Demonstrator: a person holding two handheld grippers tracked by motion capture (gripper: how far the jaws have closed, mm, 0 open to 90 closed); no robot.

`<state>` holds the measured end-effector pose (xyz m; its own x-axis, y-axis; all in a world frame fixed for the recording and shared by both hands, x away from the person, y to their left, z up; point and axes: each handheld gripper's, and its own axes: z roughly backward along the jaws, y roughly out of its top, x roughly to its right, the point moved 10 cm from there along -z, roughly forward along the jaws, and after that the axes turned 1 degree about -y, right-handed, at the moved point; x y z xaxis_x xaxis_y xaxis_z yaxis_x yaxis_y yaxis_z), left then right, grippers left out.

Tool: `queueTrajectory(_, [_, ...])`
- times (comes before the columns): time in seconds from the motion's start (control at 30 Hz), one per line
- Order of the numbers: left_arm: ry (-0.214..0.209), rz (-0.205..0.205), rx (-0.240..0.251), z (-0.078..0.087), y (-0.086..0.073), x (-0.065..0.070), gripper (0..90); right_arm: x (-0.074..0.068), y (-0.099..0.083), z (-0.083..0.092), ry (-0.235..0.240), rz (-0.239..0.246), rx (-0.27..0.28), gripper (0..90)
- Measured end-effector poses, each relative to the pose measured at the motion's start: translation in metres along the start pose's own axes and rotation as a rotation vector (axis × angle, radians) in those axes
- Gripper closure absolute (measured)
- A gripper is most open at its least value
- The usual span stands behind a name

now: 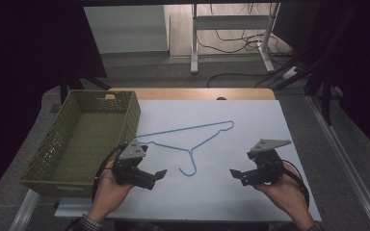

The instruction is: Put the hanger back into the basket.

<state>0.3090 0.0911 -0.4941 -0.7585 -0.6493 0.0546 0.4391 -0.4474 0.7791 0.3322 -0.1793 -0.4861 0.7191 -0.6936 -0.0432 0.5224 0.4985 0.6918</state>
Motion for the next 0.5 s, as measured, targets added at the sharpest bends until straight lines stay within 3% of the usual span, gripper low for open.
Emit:
queueTrajectory(0.3, [-0.037,0.030,-0.019,-0.025,-0.009,-0.003,0.0,-0.003,0.012,-0.019,0.025,0.039,-0.008,16.7])
queueTrajectory(0.5, [-0.025,0.024,-0.029,-0.039,-0.009,-0.011,0.1,-0.004,0.021,-0.037,0.041,0.081,-0.025,23.2])
